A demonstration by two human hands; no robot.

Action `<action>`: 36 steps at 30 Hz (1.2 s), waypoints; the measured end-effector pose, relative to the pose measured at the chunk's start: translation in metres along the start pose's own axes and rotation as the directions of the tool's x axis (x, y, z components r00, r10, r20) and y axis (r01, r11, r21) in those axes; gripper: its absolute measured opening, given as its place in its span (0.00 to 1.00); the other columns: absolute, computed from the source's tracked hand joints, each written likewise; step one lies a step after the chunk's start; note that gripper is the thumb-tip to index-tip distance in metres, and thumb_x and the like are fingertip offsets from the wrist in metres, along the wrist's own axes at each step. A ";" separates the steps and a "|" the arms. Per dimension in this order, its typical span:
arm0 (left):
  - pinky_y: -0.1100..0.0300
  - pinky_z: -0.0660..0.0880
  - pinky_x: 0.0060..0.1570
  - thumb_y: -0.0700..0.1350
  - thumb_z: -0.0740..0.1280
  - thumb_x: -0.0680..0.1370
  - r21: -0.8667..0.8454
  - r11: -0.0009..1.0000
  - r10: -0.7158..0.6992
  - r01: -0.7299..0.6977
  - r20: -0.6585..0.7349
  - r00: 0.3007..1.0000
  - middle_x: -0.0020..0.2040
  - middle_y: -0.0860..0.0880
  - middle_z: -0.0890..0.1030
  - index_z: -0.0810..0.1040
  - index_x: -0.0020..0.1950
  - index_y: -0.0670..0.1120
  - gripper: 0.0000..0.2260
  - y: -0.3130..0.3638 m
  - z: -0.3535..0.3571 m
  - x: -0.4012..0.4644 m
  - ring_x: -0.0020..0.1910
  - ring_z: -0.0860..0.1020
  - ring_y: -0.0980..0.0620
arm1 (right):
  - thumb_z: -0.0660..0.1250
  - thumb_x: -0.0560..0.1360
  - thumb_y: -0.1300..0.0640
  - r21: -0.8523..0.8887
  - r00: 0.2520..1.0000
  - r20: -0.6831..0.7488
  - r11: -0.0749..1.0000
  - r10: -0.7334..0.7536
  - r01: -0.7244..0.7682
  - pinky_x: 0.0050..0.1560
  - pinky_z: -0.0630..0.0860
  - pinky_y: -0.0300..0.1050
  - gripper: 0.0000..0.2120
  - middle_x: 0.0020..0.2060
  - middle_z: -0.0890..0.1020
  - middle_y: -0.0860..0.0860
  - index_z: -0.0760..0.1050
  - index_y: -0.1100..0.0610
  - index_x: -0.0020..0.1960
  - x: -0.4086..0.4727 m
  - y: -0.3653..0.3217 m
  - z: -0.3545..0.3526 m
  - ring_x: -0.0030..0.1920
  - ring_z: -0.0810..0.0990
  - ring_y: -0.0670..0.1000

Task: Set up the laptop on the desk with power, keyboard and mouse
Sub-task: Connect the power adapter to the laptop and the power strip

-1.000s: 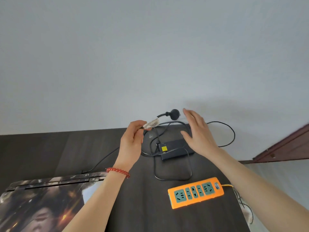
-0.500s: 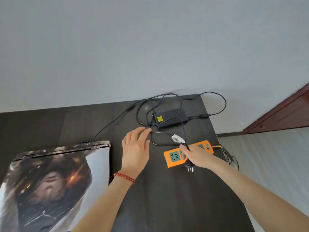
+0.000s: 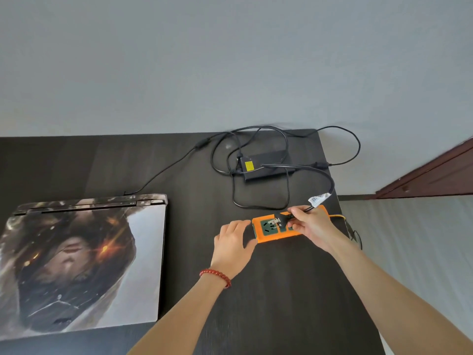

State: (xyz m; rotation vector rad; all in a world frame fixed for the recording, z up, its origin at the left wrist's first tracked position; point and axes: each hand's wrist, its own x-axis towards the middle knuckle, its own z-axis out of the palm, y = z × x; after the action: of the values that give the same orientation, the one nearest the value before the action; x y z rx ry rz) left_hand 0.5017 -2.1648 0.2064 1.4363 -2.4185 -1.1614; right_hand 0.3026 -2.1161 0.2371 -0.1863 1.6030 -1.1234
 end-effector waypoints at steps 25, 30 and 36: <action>0.44 0.68 0.63 0.42 0.63 0.76 -0.361 0.932 -0.181 0.029 -0.395 0.901 0.62 0.46 0.72 0.70 0.65 0.45 0.17 -0.001 -0.021 0.009 0.59 0.73 0.48 | 0.66 0.74 0.49 -0.868 0.833 0.014 0.406 -0.554 0.285 0.28 0.65 0.39 0.14 0.31 0.75 0.51 0.68 0.57 0.38 -0.006 0.009 0.046 0.31 0.75 0.50; 0.53 0.57 0.66 0.53 0.60 0.75 0.071 0.962 0.260 -0.264 -0.537 0.803 0.70 0.47 0.69 0.65 0.70 0.49 0.24 0.012 -0.068 0.014 0.69 0.63 0.48 | 0.67 0.73 0.48 -0.873 0.842 0.118 0.349 -0.527 0.341 0.35 0.68 0.43 0.15 0.39 0.68 0.51 0.68 0.58 0.41 -0.010 0.028 0.067 0.34 0.70 0.51; 0.46 0.44 0.71 0.56 0.65 0.74 0.293 0.898 0.343 -0.327 -0.005 0.939 0.45 0.53 0.82 0.81 0.52 0.52 0.12 0.005 -0.079 0.024 0.55 0.74 0.53 | 0.63 0.76 0.57 -0.830 0.852 0.318 0.313 -0.416 0.462 0.47 0.70 0.38 0.08 0.49 0.70 0.49 0.75 0.58 0.54 -0.009 0.028 0.036 0.44 0.72 0.46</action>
State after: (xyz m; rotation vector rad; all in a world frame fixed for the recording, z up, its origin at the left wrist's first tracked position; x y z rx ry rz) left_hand 0.5192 -2.2261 0.2588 1.0257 -2.7375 -0.7049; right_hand 0.3479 -2.1157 0.2245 -1.4551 2.0307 -0.4819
